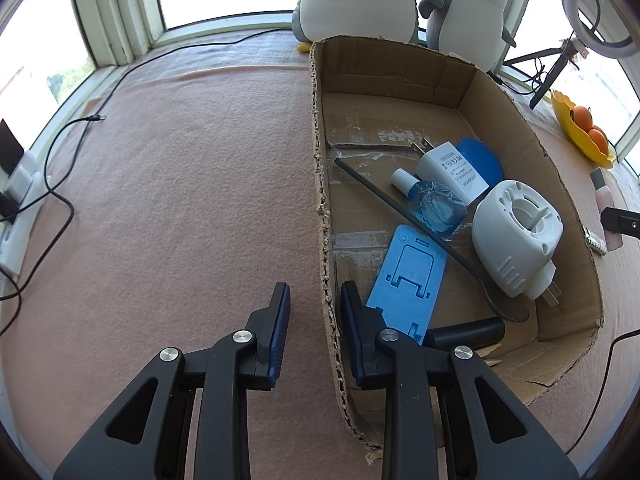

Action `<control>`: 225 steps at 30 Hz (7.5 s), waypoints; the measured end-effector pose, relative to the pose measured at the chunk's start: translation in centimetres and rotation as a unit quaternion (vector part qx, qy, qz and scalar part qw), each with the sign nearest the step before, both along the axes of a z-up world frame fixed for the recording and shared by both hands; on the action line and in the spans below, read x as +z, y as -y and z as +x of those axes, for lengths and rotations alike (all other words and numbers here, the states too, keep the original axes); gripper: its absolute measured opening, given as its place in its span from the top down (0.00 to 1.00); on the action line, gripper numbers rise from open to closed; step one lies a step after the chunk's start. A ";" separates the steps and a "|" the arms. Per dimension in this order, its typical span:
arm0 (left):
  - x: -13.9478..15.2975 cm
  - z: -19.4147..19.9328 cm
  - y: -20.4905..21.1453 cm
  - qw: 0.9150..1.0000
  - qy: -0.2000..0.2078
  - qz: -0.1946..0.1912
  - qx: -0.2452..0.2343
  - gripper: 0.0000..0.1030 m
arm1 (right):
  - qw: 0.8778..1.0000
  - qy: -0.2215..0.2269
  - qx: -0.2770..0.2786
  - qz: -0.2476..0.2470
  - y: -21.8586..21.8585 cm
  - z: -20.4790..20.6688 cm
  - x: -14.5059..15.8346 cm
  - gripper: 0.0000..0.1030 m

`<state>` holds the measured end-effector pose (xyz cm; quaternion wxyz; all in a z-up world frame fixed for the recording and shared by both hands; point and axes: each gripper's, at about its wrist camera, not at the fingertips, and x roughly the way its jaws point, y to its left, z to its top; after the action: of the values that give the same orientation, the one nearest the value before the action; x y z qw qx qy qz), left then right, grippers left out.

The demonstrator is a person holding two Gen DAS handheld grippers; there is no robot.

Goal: Organize rigid objects
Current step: 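Carry the white lotion bottle with the right tool into the box and release, then move the open right tool out of the box to the patterned lighter, then close the right tool on the patterned lighter, then carry the patterned lighter with the right tool into the box and release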

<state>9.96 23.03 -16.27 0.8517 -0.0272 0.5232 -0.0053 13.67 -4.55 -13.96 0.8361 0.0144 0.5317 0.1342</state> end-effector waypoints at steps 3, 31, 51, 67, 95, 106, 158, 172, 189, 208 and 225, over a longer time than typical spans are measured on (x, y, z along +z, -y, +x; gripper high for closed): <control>0.0 0.0 0.0 1.000 0.000 0.000 0.000 0.76 | 1.000 0.024 0.013 0.008 -1.7 0.8 1.8 0.83; 0.1 0.1 0.3 1.000 0.000 0.007 -0.005 0.76 | 0.997 0.047 0.054 0.026 -11.0 8.5 1.1 0.83; 0.1 0.1 0.3 1.000 0.001 0.008 -0.005 0.76 | 0.995 0.074 0.063 0.018 -11.6 9.1 1.8 0.49; 0.1 0.0 0.3 1.000 0.003 0.007 0.000 0.76 | 0.993 0.100 0.059 0.028 -8.8 5.2 4.6 0.49; 0.2 -0.2 0.5 1.000 0.008 0.020 -0.018 0.76 | 0.991 0.119 -0.062 0.016 8.3 -10.2 9.1 0.46; 0.2 -0.2 0.8 1.000 0.008 0.026 -0.013 0.76 | 0.995 0.089 -0.043 -0.020 10.4 -9.8 4.4 0.46; 0.3 -0.3 1.3 0.999 0.007 0.042 0.009 0.76 | 0.993 -0.025 -0.025 -0.113 10.5 3.0 -5.6 0.49; 0.3 -0.2 1.3 0.999 0.009 0.041 0.010 0.76 | 0.993 -0.030 -0.016 -0.109 9.3 4.2 -5.4 0.80; 0.3 -0.3 1.4 0.999 0.009 0.042 0.010 0.76 | 0.998 -0.021 -0.054 -0.035 10.3 1.5 -3.9 0.80; 0.2 -0.4 1.1 0.999 0.014 0.030 0.008 0.76 | 0.996 0.041 0.058 0.058 -2.8 -0.1 3.9 0.80; 0.0 -0.5 0.6 1.000 0.018 0.019 0.007 0.76 | 0.991 0.017 0.100 0.093 -12.6 2.3 2.0 0.80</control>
<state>9.48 22.45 -16.27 0.8616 -0.0149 0.5073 0.0100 15.99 8.08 -11.98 0.8222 0.0363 0.5019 0.2661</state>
